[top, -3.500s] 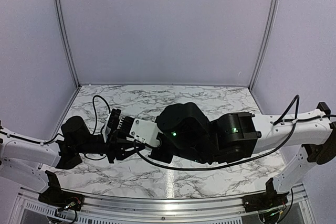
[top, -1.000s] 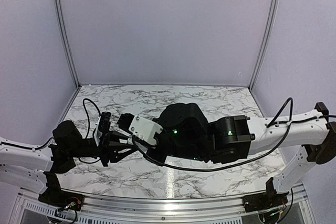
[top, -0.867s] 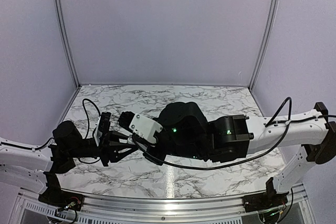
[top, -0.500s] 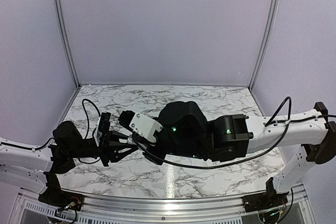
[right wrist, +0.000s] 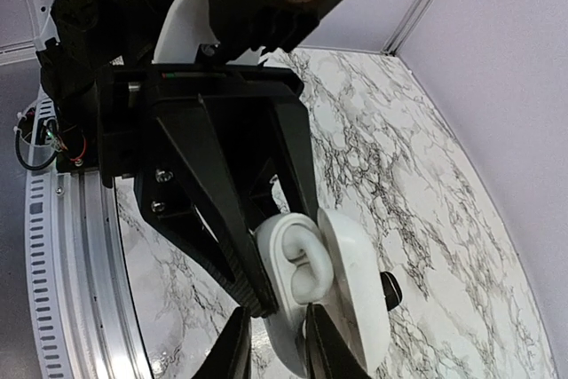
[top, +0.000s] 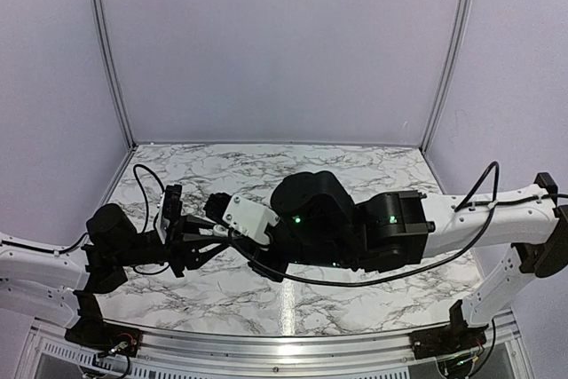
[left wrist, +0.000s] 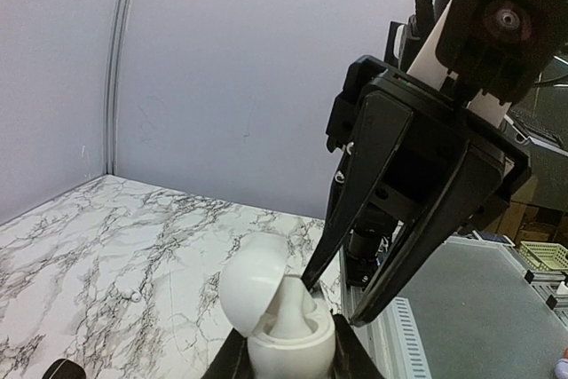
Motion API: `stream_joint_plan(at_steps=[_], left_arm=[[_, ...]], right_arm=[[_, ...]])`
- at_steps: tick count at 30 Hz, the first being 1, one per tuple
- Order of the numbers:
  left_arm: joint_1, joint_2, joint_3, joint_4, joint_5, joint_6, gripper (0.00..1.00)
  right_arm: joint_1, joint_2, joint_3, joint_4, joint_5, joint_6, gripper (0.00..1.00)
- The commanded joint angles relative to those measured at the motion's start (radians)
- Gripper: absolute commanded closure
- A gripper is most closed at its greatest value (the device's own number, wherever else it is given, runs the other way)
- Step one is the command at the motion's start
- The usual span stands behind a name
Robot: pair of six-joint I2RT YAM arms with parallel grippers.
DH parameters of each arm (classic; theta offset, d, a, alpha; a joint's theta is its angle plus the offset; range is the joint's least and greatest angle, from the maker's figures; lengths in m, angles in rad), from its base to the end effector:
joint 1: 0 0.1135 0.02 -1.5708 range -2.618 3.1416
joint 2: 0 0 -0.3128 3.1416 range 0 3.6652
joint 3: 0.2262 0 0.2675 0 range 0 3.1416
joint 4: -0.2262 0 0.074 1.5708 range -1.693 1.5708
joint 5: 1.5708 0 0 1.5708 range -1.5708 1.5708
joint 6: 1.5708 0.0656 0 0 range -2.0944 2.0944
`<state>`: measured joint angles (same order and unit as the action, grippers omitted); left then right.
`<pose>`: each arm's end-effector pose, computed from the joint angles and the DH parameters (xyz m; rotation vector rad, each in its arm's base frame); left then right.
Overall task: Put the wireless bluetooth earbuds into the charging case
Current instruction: Insert the left earbud into the left side groove of the charging case.
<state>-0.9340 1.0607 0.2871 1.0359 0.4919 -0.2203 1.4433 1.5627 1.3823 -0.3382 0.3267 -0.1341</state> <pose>0.1077 -0.1977 0.2814 0.9111 1.1426 -1.2803 0.0721 0.3970 0.3711 -1.3372 1.6094 0.4641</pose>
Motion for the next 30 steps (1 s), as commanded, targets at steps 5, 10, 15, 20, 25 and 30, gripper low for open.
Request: stream_joint_plan(at_steps=[5, 10, 15, 20, 25, 30], left_arm=[[0.006, 0.004, 0.025, 0.060, -0.005, 0.030, 1.00], [0.005, 0.012, 0.029, 0.041, 0.001, 0.048, 1.00], [0.004, 0.007, 0.029, 0.031, 0.002, 0.059, 1.00], [0.000, 0.008, 0.032, 0.024, 0.001, 0.068, 1.00], [-0.007, 0.003, 0.030, 0.013, 0.000, 0.085, 1.00], [-0.015, -0.001, 0.030, -0.007, 0.001, 0.106, 1.00]], right_arm=[[-0.014, -0.054, 0.007, -0.039, 0.022, 0.028, 0.78], [-0.036, -0.057, 0.000, -0.003, -0.028, 0.048, 0.80], [-0.043, -0.033, 0.013, -0.003, -0.051, 0.054, 0.86], [-0.047, -0.011, 0.024, 0.006, -0.070, 0.056, 0.86], [-0.056, 0.002, 0.027, 0.016, -0.090, 0.055, 0.84], [-0.061, -0.001, 0.022, 0.025, -0.109, 0.049, 0.73]])
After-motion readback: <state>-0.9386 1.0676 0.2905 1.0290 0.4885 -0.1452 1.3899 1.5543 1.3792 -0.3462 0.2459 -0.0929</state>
